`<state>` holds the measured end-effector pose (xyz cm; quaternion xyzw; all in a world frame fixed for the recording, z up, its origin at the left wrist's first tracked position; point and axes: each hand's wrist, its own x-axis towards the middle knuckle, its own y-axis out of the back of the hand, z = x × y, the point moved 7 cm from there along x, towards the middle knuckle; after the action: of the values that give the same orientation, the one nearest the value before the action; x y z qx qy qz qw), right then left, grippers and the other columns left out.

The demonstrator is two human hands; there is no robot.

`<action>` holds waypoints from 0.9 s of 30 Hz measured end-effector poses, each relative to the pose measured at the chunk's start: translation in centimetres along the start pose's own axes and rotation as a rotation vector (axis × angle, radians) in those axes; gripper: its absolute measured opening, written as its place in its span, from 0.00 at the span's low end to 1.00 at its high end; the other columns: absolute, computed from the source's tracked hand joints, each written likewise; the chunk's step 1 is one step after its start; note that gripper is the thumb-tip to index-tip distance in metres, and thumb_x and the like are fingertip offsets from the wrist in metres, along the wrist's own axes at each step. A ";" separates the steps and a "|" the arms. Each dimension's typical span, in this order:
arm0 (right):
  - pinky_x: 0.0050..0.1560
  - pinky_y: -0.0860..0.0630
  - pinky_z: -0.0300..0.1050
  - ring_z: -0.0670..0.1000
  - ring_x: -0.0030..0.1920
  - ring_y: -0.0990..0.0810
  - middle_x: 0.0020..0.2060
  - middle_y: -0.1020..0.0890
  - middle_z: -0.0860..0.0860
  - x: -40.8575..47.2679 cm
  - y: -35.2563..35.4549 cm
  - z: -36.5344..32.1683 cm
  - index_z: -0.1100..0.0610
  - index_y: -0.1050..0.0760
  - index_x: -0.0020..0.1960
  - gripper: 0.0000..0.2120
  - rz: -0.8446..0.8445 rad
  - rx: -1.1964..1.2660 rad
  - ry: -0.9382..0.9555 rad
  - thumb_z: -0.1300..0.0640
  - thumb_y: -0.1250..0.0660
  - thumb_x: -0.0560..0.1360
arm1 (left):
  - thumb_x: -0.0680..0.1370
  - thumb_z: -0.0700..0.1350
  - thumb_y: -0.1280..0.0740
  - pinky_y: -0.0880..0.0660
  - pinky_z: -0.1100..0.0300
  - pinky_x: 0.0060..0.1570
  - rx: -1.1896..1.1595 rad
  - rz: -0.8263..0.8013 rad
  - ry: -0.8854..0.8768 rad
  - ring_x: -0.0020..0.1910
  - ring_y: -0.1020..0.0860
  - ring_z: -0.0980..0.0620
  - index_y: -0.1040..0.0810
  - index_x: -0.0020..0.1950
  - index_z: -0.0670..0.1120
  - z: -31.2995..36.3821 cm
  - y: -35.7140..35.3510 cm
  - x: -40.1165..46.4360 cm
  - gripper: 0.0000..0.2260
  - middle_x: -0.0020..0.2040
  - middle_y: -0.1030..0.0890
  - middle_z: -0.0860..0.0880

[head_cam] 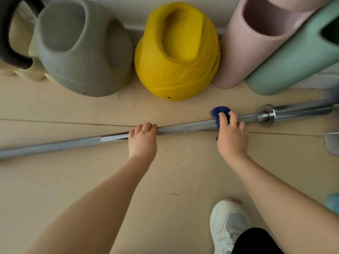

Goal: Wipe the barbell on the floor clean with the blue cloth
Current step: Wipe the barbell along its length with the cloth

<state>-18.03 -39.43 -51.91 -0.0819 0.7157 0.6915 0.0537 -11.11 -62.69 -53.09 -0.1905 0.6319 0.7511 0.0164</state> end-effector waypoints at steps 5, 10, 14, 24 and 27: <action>0.59 0.33 0.52 0.60 0.61 0.33 0.71 0.41 0.55 -1.3 -0.3 -5.0 0.55 0.44 0.73 0.30 -0.160 0.021 0.407 0.64 0.37 0.74 | 0.77 0.35 0.43 0.35 0.54 0.60 0.023 -0.153 0.068 0.60 0.30 0.44 0.29 0.62 0.45 0.8 0.5 0.4 0.15 0.60 0.29 0.46; 0.57 0.33 0.54 0.63 0.60 0.32 0.70 0.35 0.55 2.4 1.1 4.2 0.55 0.37 0.71 0.28 -0.118 0.014 0.130 0.63 0.35 0.72 | 0.80 0.38 0.44 0.51 0.52 0.73 -0.001 -0.199 0.048 0.76 0.53 0.45 0.53 0.77 0.45 3.0 0.7 -1.5 0.28 0.77 0.50 0.46; 0.56 0.31 0.57 0.65 0.57 0.32 0.69 0.36 0.59 2.0 1.0 6.3 0.57 0.38 0.71 0.26 -0.095 0.038 0.032 0.66 0.39 0.74 | 0.80 0.37 0.47 0.56 0.54 0.74 0.005 -0.238 -0.101 0.77 0.56 0.47 0.57 0.77 0.47 5.9 0.8 -2.2 0.29 0.78 0.57 0.48; 0.58 0.32 0.53 0.63 0.58 0.32 0.66 0.33 0.57 4.7 1.3 8.8 0.55 0.32 0.66 0.21 -0.110 0.086 -0.054 0.65 0.39 0.73 | 0.81 0.41 0.45 0.51 0.55 0.74 -0.119 -0.391 0.039 0.77 0.56 0.48 0.54 0.78 0.46 6.8 0.5 -2.1 0.28 0.78 0.56 0.49; 0.57 0.31 0.54 0.63 0.57 0.32 0.65 0.34 0.58 3.5 1.4 5.7 0.57 0.32 0.66 0.20 -0.141 0.036 0.069 0.63 0.40 0.74 | 0.80 0.40 0.44 0.48 0.54 0.74 -0.160 -0.395 0.027 0.76 0.54 0.48 0.51 0.77 0.47 6.7 0.5 -2.0 0.27 0.78 0.53 0.49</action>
<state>-21.92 -33.82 -51.44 -0.1550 0.7218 0.6700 0.0787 -11.16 -55.98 -51.09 -0.3215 0.5206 0.7785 0.1398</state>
